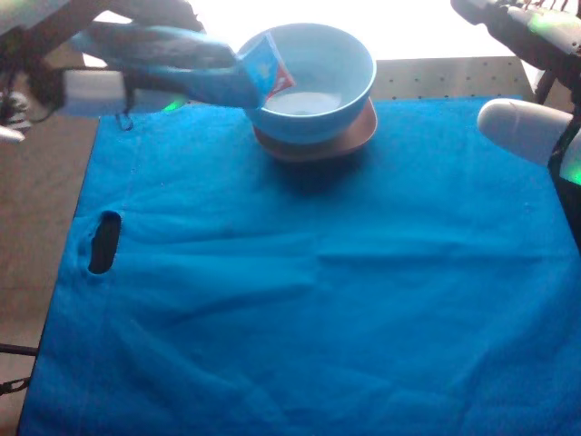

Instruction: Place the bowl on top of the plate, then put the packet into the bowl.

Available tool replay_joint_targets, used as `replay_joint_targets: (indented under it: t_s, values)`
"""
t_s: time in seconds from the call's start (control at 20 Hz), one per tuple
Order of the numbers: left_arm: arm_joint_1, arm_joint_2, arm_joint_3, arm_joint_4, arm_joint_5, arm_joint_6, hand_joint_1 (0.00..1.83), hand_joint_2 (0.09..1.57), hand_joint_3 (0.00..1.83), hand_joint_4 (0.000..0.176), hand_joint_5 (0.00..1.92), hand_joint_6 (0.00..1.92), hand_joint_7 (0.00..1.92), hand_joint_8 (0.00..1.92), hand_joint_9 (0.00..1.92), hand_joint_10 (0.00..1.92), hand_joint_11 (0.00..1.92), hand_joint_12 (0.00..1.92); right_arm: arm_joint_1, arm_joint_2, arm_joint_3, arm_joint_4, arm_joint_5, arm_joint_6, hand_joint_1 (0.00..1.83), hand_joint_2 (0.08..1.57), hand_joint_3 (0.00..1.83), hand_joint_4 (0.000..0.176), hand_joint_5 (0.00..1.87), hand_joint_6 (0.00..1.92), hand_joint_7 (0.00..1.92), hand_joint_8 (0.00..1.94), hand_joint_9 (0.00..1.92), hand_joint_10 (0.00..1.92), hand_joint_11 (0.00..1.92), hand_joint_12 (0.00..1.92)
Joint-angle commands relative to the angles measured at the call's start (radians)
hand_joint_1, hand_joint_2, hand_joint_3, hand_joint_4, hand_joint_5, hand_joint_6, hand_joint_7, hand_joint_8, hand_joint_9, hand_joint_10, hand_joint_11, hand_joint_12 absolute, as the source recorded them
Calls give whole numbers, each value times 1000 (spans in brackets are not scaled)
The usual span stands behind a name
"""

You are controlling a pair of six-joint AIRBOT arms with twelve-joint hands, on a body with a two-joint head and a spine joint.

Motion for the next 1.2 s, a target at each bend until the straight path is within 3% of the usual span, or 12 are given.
replay_joint_targets:
  t_s: [0.0,0.05,0.1,0.15,0.3,0.55,0.6,0.65,0.75,0.9,1.0,1.15]
  values:
    - [-31,-9,11,-27,-92,-4,1378,1108,1,0,1088,593,976,1105,837,1349,550,1470,5,-2,1,18,123,4,0,1301,11,132,15,0,0,0,0,0,0,0]
    - [-54,-22,25,-17,-71,-4,1373,1123,3,0,1006,761,951,1128,816,1330,548,1428,5,-2,2,18,123,4,0,1300,10,131,13,0,0,0,0,0,0,0]
    - [-89,-45,48,-1,-40,-4,1381,1090,0,0,1082,617,1036,985,888,1289,622,1429,4,-2,2,18,123,4,0,1314,15,120,11,0,0,0,0,0,0,0]
    - [-128,-69,74,21,-6,-4,1285,1078,1,0,1119,576,1041,1057,902,1055,670,1438,3,-3,3,18,123,4,0,1326,20,111,11,0,0,0,0,0,0,0]
    - [-189,-123,128,50,55,-4,1275,1086,0,0,1158,421,1005,1196,947,1026,768,1420,2,-7,6,18,123,4,0,1348,22,102,3,0,0,0,0,0,0,0]
    - [-259,-239,241,76,175,-4,1253,1039,4,12,1116,695,1196,683,1231,195,877,1034,2,-21,21,18,122,4,0,1378,24,94,3,0,0,0,0,0,0,0]
    - [-268,-256,257,81,194,-3,1369,1025,12,0,1130,620,1212,545,1114,826,877,1014,2,-23,23,18,122,4,0,1369,17,90,10,3,0,0,0,0,0,0]
    - [-278,-272,270,90,210,-3,1384,1024,3,0,1173,546,1222,519,1090,955,862,1015,2,-24,24,18,122,4,0,1374,18,94,7,2,0,0,0,0,0,0]
    - [-290,-307,300,110,247,-3,1272,1058,0,0,1163,470,1109,951,1080,596,786,1299,2,-24,25,17,122,4,0,1386,20,99,9,2,0,0,0,0,0,0]
    - [-294,-348,343,119,297,-3,1235,1112,2,0,945,873,1035,1057,1026,421,694,1217,2,-26,29,16,122,4,0,1394,18,72,6,1,0,0,0,0,5,2]
    - [-294,-364,359,119,315,-3,998,1008,0,0,847,98,926,259,1003,316,618,1199,2,-28,29,16,122,4,0,1400,17,47,9,2,0,0,0,0,26,11]
    - [-288,-369,363,119,323,-3,902,996,0,0,800,1,934,55,986,298,559,1306,2,-30,30,15,122,4,0,1414,18,54,9,2,0,0,0,0,12,5]
